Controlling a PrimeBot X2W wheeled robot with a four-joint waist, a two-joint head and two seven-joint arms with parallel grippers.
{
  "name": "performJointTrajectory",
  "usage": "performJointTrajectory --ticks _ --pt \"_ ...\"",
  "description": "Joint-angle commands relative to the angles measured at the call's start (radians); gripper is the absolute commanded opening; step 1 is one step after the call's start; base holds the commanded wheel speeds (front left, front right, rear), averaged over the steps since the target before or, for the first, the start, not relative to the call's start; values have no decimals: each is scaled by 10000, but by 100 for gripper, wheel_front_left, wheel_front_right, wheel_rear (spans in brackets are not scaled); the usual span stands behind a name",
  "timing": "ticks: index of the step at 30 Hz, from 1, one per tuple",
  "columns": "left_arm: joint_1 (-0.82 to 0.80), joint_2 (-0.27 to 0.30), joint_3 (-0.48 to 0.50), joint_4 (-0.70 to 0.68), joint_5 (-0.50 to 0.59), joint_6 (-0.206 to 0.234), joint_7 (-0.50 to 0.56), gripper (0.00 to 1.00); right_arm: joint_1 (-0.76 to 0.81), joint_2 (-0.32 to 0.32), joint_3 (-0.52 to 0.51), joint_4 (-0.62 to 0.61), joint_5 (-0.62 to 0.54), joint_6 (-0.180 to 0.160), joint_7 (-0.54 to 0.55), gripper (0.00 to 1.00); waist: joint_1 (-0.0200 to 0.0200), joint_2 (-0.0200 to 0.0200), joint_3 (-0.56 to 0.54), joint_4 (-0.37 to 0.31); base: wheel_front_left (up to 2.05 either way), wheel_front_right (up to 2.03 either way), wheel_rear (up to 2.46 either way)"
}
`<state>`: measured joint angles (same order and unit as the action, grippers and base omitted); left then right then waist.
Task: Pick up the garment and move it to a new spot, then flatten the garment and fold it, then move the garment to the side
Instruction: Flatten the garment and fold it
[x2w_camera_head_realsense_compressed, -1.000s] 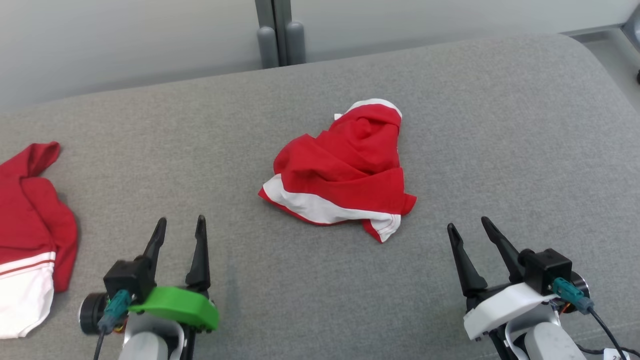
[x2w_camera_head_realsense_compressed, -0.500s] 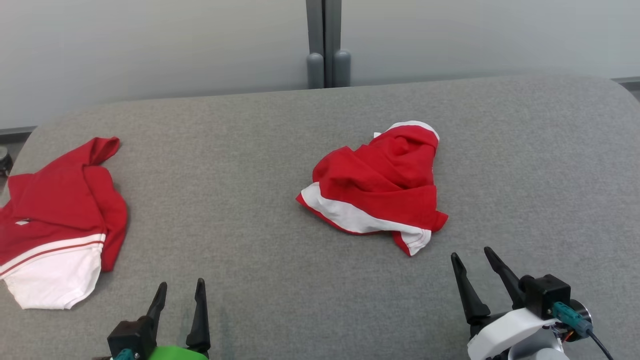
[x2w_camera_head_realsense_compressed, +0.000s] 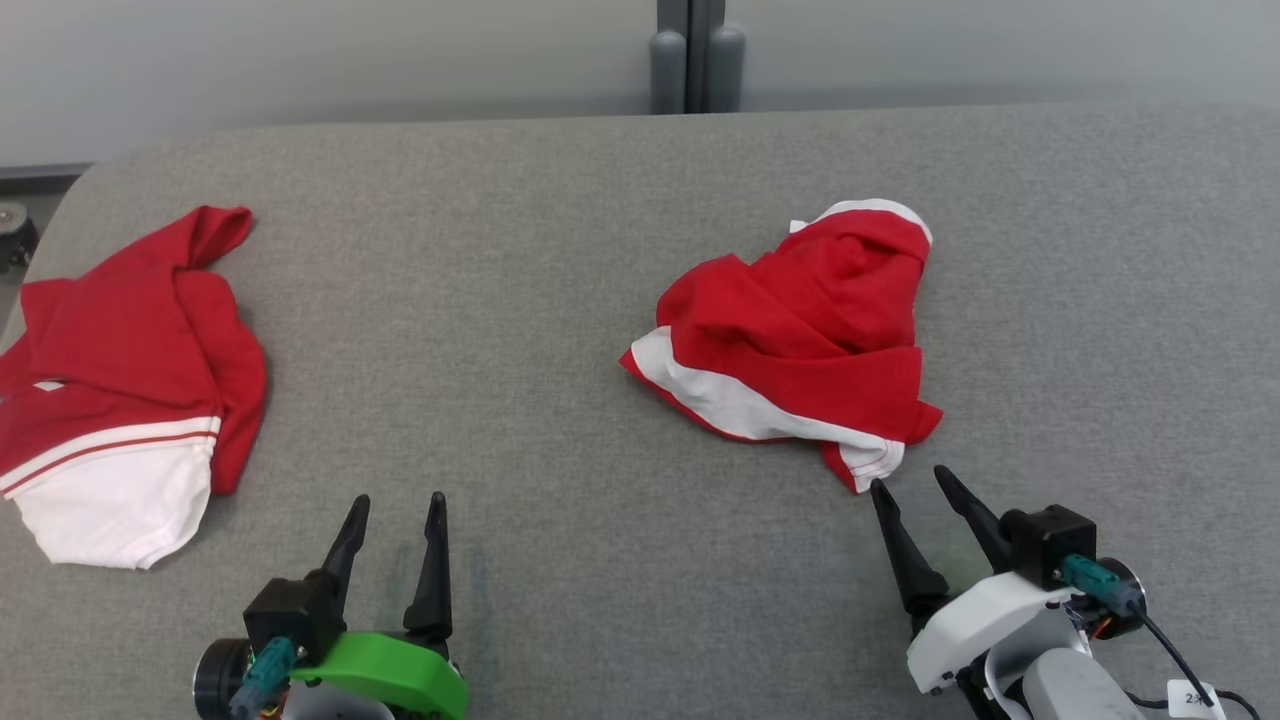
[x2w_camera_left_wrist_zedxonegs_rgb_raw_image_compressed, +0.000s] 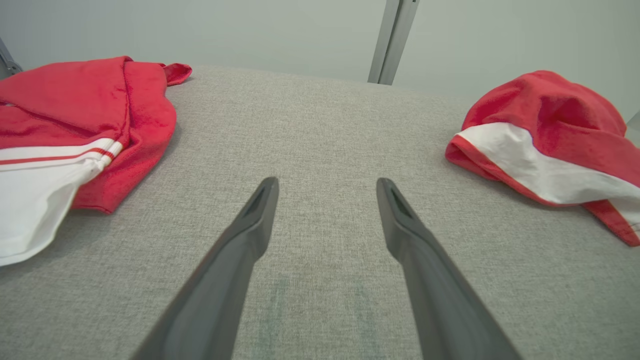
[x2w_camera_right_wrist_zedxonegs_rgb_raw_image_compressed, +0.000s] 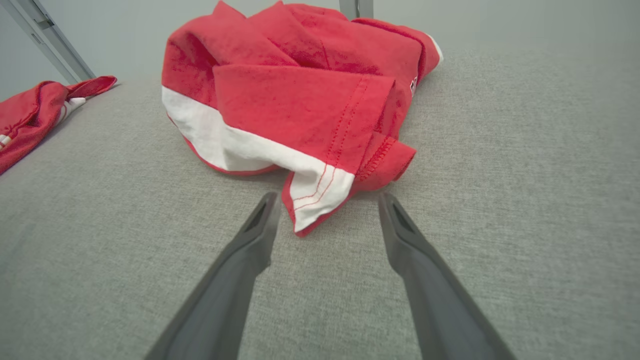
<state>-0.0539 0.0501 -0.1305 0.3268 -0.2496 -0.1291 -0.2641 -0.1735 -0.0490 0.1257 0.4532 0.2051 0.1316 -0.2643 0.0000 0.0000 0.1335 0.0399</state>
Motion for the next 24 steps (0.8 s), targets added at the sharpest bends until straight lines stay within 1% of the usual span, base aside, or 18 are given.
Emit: performJointTrajectory --ticks 1,5,9,10,11,12,13,14,18,21,24 --pt "-216 14 -46 3 -70 -25 -6 100 -189 -37 32 176 82 -17 -3 100 0 0 374 289 0 0 0" --pt "-338 15 -103 16 -86 -25 -6 100 -451 -36 17 498 167 -17 -3 100 0 0 605 462 0 0 0" --pt "-423 15 -62 54 -91 -26 -6 100 -538 -37 2 571 159 -17 -3 100 0 0 716 549 0 0 0" --pt "-424 15 -44 64 -98 -26 -6 100 -568 -39 1 582 164 -17 -3 87 0 0 729 559 0 0 0" --pt "-426 15 -34 77 -106 -26 -6 100 -617 -37 -7 591 171 -17 -3 60 0 0 748 569 0 0 0" --pt "-440 15 -34 86 -110 -26 -6 100 -649 -37 -8 594 172 -17 -3 38 0 0 765 575 0 0 0" --pt "-454 15 -19 89 -121 -26 -6 100 -679 -37 20 596 180 -17 -3 12 0 0 781 582 0 0 0" --pt "-460 15 -11 93 -128 -26 -7 100 -716 -35 43 531 203 -15 -3 0 0 0 790 588 0 0 0" --pt "-420 15 -22 103 -168 -26 -6 100 -769 -40 -65 -233 146 -17 -2 0 0 0 717 634 0 0 0" --pt "-364 16 -87 113 -216 -26 -6 100 -905 -55 -58 -1236 -6 -17 -2 0 0 0 600 728 0 0 0" --pt "-299 16 -140 117 -276 -26 -6 100 -1434 -298 533 -2176 12 -14 -2 0 0 0 482 822 0 0 0"
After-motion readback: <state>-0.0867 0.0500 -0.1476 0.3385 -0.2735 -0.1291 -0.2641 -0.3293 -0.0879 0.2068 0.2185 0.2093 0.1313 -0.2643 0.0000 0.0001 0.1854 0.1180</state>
